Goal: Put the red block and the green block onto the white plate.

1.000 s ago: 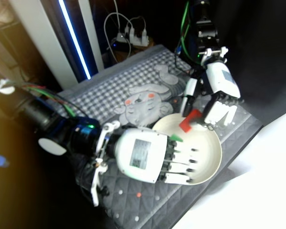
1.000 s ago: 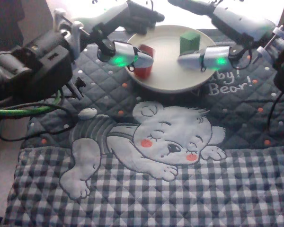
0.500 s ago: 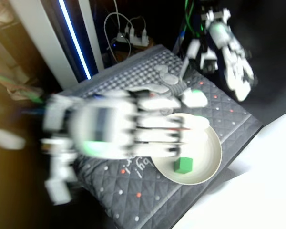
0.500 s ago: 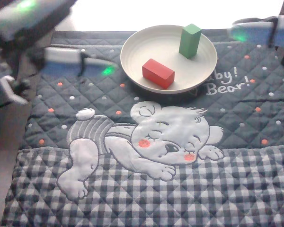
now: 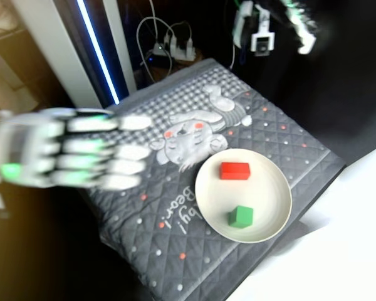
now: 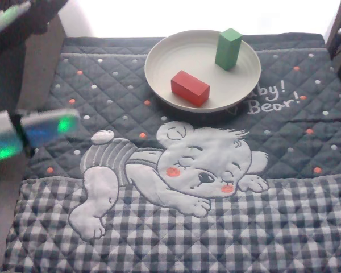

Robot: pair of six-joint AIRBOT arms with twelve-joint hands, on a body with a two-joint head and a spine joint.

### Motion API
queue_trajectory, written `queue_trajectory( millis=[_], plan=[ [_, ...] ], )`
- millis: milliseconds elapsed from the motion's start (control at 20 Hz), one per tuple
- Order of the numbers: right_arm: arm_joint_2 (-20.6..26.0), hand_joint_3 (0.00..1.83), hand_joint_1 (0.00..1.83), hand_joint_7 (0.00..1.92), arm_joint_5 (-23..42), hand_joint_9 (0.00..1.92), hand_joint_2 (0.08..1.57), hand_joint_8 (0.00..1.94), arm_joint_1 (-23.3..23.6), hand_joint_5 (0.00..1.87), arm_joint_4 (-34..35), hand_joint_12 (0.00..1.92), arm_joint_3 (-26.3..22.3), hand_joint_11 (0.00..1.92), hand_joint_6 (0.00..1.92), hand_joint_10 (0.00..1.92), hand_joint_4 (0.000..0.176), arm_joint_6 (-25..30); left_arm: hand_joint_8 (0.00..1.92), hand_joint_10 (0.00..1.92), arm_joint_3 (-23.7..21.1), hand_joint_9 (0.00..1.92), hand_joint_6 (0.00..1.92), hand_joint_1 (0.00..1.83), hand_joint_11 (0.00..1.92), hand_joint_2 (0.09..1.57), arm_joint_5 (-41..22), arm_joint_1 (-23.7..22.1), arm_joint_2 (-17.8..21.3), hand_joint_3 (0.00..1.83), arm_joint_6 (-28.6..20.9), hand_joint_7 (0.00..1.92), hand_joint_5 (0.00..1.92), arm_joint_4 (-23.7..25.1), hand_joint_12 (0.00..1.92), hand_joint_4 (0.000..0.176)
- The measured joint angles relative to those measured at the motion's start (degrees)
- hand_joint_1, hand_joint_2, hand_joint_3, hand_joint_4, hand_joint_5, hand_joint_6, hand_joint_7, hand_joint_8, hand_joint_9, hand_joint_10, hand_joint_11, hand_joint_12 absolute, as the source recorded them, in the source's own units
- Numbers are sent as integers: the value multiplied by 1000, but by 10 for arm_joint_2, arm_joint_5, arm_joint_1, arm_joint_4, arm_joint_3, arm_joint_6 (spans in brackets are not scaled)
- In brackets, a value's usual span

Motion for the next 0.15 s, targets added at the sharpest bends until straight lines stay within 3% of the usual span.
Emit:
queue_trajectory(
  millis=[50, 100, 150],
  plan=[
    [-7, 0, 688, 142, 14, 138, 899, 3, -5, 4, 9, 518, 0, 0, 0, 7, 176, 0, 0, 0, -5, 135, 1, 492, 0, 1050, -17, 15, -1, 0, 0, 46, 61, -12, 655, 65],
    [-19, 0, 696, 145, 29, 153, 876, 2, -9, 0, 20, 554, -2, 0, 0, 8, 176, 0, 0, 0, -10, 94, 0, 421, 0, 1066, -38, 28, -3, 3, 0, 9, 43, -31, 601, 60],
    [-30, 0, 667, 153, 40, 176, 862, 2, -16, 0, 23, 591, -7, 0, 0, 9, 176, 2, 7, 6, -10, 114, 4, 339, 0, 1127, -54, 38, -5, 11, -3, 48, 63, -46, 621, 29]
  ],
)
